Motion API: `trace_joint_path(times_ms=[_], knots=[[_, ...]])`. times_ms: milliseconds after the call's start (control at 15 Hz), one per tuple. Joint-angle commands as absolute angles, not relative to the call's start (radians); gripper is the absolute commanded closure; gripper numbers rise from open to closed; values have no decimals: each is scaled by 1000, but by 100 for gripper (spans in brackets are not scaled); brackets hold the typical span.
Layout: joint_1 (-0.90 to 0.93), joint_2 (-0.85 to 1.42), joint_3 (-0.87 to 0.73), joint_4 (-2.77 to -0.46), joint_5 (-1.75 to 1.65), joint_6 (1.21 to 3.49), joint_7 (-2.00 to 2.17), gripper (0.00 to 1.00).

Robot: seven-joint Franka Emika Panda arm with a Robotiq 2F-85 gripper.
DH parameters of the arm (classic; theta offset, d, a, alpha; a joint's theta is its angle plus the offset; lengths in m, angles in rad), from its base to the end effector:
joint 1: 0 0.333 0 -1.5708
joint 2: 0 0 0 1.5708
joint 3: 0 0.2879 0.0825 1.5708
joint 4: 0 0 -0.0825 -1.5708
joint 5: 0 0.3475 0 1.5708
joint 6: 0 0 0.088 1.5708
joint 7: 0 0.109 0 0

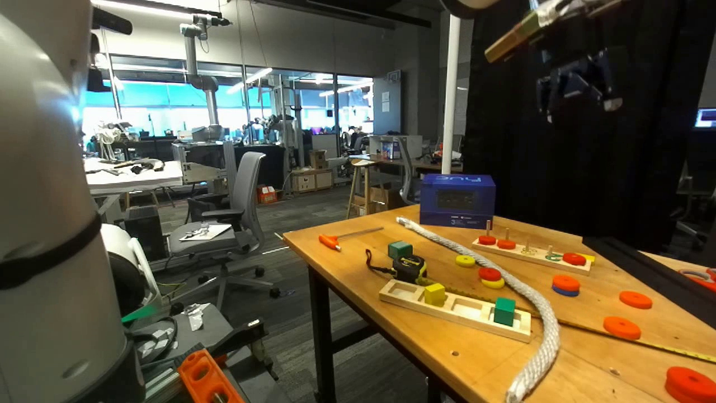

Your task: Remove one orange ring from the right side of the board and put it on the table

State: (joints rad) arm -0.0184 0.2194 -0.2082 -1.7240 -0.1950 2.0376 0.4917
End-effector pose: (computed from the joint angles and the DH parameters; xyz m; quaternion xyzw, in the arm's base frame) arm 0.5787 -0.1365 0.4503 0.9435 -0.3083 0.0628 0.1038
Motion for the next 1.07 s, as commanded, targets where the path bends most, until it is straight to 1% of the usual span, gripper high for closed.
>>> trace_joint_path(times_ms=[0, 200, 400, 667, 867, 1000], knots=[[-18, 21, -160, -1788, -268, 1891, 333, 0], [-24, -125, -116, -1811, -369, 1819, 239, 0], [-45, -285, -95, -1870, -405, 1822, 177, 0], [-104, -493, -145, -1981, -323, 1888, 193, 0], [-154, -587, -201, -2020, -212, 1855, 192, 0], [-163, -619, -239, -2036, -141, 1806, 118, 0]])
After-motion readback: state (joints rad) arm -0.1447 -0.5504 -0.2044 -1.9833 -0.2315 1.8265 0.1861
